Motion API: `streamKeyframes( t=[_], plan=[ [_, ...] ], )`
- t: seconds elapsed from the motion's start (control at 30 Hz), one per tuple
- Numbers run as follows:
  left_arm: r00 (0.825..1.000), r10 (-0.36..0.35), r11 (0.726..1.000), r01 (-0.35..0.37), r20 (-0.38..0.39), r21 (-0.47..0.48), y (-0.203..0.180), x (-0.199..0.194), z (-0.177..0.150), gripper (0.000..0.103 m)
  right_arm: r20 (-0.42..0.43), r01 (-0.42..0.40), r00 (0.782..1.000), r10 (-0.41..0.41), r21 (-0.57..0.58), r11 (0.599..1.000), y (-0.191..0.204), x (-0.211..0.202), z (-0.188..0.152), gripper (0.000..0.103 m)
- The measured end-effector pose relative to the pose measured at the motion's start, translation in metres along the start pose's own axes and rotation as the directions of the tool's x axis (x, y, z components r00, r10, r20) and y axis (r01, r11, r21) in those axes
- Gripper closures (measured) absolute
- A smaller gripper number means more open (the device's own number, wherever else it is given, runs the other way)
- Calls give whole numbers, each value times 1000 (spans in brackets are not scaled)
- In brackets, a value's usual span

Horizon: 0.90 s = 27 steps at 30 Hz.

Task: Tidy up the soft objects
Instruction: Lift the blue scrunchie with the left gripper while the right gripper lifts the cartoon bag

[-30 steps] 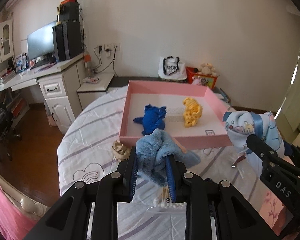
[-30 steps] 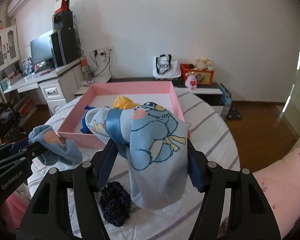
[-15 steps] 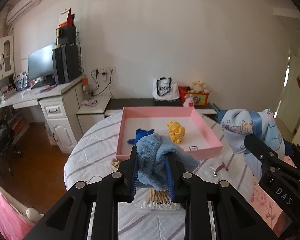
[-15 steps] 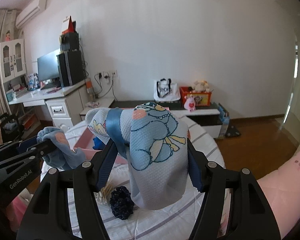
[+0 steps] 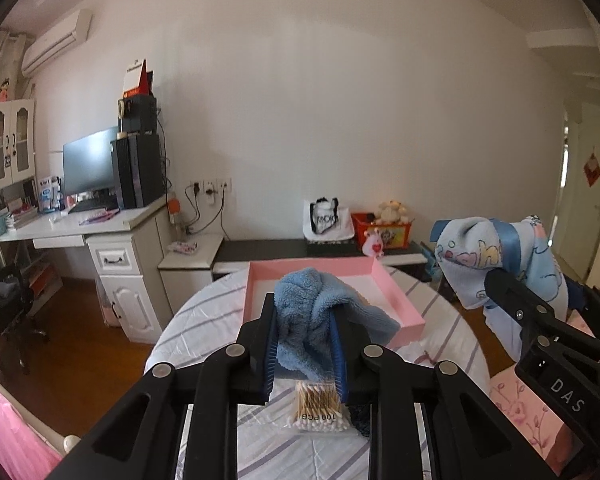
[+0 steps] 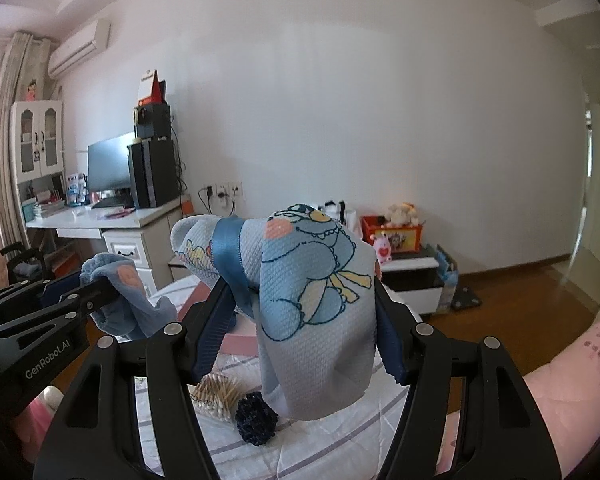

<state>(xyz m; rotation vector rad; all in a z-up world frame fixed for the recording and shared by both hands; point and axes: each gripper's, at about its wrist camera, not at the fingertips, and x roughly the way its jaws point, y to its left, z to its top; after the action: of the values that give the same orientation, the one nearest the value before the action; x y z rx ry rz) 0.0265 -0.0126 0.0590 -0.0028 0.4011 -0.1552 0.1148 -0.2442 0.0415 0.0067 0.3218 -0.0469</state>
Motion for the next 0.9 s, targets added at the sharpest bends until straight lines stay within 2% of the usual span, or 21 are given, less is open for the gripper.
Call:
streamKeyframes(
  t=[0.4, 0.9],
  plan=[
    [998, -4, 1000, 3, 65, 13, 1, -35, -26, 83, 68, -10, 998, 11, -19, 1000, 12, -27, 3, 41],
    [998, -3, 1000, 2, 59, 12, 1, -43, -36, 83, 59, -11, 998, 12, -15, 1000, 1, -31, -4, 41]
  ],
)
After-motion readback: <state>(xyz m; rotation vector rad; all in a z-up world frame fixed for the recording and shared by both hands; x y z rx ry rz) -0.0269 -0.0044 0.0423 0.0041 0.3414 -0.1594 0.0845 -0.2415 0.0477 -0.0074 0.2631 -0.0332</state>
